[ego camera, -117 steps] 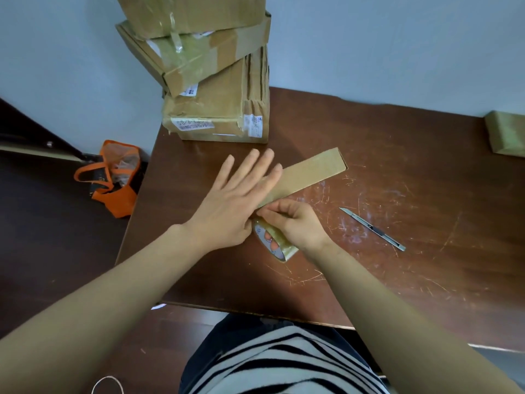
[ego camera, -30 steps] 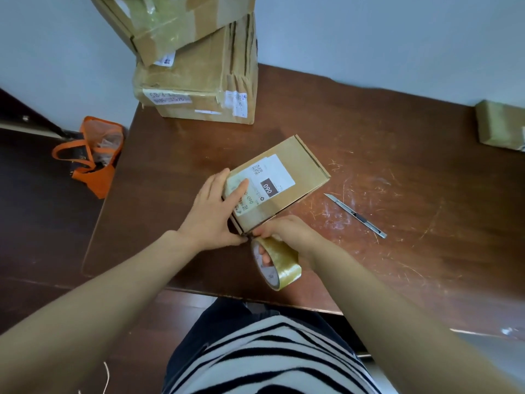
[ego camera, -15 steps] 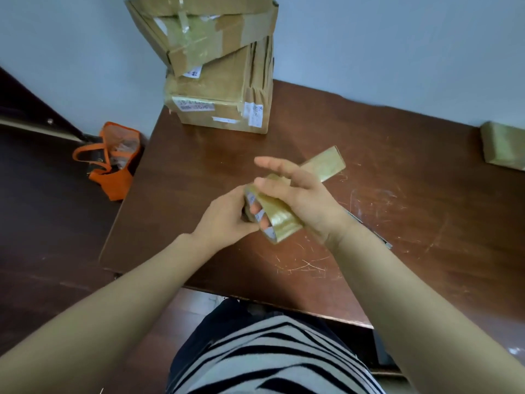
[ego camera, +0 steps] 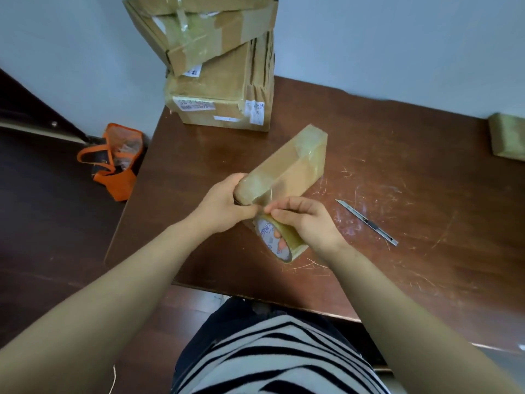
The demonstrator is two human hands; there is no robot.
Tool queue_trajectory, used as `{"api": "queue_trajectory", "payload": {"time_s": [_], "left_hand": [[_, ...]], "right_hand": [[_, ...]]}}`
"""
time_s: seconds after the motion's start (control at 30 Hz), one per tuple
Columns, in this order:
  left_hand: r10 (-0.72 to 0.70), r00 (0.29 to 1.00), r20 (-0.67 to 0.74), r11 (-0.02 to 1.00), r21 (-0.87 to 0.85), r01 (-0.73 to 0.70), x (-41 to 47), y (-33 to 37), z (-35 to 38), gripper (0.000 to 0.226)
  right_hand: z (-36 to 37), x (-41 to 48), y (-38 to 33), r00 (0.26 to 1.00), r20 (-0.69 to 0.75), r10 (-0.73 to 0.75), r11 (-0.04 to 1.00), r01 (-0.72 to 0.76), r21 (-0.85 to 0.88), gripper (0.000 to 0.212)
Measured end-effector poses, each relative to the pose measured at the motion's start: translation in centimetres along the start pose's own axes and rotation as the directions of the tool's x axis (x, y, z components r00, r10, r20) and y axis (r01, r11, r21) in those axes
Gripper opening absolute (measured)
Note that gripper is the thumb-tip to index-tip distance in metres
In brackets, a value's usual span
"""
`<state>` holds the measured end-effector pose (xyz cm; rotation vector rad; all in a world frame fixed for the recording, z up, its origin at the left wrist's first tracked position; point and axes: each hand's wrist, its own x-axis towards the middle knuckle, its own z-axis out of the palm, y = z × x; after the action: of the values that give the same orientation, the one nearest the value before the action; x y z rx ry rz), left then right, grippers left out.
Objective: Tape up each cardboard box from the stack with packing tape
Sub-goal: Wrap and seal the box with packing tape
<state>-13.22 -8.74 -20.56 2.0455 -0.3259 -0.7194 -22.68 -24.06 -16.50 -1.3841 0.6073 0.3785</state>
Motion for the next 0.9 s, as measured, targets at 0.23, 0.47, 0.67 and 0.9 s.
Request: {"api": "queue_trajectory", "payload": {"time_s": [0.23,0.47,0.67,0.9], "left_hand": [[-0.287,0.92,0.266,0.803,-0.457,0.383,1.0,-1.6,-1.6,0.058],[-0.151,0.953,-0.263,0.985,-0.125,0.121,1.8,-4.8,-0.8,0.048],[-0.102,0.995,0.003,0.975,0.197,0.099,-1.0,-5.2,0.8,0.132],[0.026,0.996,-0.08,0.925,0.38,0.006,1.4,-5.9,2.4,0.14]], "right_hand": [[1.4,2.1,-1.9,0.994,0.098,0.051,0.998,-0.049,-0.028,0.012],[3.2,6.7,-3.4,0.991,0.093,-0.096,0.991,0.104,-0.084,0.038],[4.0,7.7,-3.6,0.985,0.103,-0.141,0.989,0.145,-0.03,0.031],[4.3,7.0,-2.3,0.984,0.114,-0.137,0.94,0.166,-0.299,0.056]]}}
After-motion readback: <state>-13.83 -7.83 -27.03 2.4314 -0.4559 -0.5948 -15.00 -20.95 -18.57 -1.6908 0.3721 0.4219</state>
